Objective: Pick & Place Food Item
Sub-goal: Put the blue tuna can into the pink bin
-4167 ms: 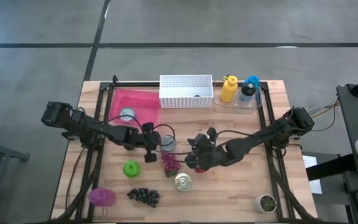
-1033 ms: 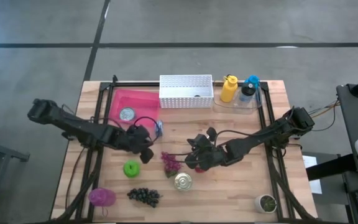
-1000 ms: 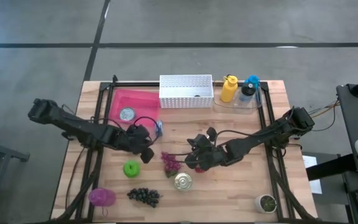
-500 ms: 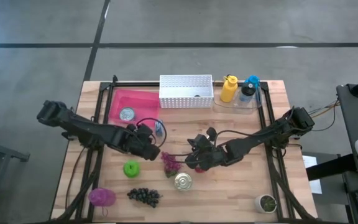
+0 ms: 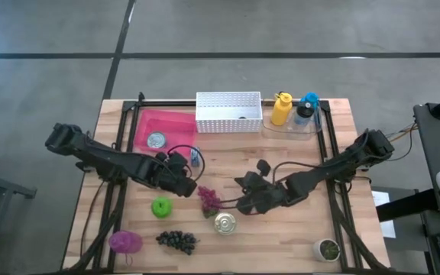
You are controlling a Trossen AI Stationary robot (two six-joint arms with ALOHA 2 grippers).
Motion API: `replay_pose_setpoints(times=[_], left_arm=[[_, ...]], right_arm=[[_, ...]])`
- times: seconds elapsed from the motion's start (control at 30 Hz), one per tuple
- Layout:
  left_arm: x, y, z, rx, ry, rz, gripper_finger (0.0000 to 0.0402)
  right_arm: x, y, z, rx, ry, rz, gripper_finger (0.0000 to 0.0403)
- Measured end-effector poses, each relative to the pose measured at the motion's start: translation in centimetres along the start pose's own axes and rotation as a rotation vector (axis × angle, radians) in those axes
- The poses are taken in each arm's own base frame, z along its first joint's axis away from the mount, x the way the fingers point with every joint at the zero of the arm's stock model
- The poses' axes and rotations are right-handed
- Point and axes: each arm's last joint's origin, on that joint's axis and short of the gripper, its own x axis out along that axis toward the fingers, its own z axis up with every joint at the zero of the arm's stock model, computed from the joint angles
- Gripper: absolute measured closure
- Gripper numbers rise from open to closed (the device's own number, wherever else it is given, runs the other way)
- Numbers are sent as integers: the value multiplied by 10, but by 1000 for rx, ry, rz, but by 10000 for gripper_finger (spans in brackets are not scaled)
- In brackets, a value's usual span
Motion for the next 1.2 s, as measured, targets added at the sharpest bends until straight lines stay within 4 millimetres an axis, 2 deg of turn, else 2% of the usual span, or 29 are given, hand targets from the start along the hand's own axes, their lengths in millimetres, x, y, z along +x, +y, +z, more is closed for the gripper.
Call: replay_pose_setpoints(times=[0.17,0.3,0.6,0.87,1.2], left_arm=[[0,0,0,0,0,-1,379],[0,0,0,-1,0,-1,379],[0,-1,1,-6,-4,-8,378],[0,-5,3,-31,-24,-47,378],[0,-9,5,-65,-22,-95,378]], right_arm=[[-18,-17,-2,5,-12,42,394],[-28,-33,-7,11,-30,143,394],[-46,-52,-27,-67,-296,596,394],[-50,-66,-39,-68,-308,605,394],[-53,-63,-32,-139,-356,597,394]])
